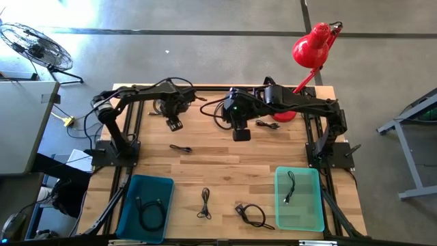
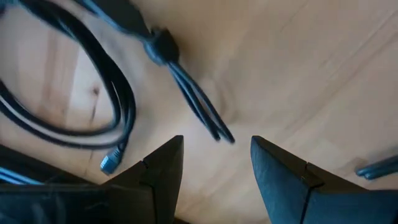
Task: Pick & Place USB Port
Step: Put the black charger cable into the light blue bin
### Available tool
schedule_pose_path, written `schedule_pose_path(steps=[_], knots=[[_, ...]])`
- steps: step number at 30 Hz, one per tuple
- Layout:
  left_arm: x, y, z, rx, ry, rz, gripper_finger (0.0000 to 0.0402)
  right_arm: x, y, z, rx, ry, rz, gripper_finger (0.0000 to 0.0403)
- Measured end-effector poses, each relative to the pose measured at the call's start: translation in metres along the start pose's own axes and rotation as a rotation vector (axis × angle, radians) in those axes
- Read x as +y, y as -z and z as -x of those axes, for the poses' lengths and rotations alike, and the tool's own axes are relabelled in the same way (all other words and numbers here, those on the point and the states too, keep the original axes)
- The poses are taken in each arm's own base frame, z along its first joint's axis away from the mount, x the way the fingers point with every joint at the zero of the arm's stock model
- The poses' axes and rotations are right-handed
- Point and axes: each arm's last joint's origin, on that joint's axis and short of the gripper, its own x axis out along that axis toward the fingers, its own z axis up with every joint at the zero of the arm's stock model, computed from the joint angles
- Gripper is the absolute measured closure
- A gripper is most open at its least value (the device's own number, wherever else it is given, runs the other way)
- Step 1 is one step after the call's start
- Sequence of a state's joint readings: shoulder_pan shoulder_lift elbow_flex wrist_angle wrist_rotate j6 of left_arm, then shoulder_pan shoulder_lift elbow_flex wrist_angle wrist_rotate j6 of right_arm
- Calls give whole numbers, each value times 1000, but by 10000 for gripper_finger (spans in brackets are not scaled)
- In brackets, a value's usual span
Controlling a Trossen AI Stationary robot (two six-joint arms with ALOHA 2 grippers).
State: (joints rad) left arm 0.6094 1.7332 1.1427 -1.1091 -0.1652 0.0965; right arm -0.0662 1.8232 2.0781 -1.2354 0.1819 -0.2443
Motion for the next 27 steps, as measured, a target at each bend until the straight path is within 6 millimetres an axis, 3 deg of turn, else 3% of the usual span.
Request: schedule_pose_path(steps=[17, 27], knots=[[0, -7, 0, -67, 13, -1, 220, -2, 0, 0, -7, -5, -4, 269], [-5, -16, -24, 27, 73, -6, 220, -1, 0, 0, -14, -34, -14, 269]])
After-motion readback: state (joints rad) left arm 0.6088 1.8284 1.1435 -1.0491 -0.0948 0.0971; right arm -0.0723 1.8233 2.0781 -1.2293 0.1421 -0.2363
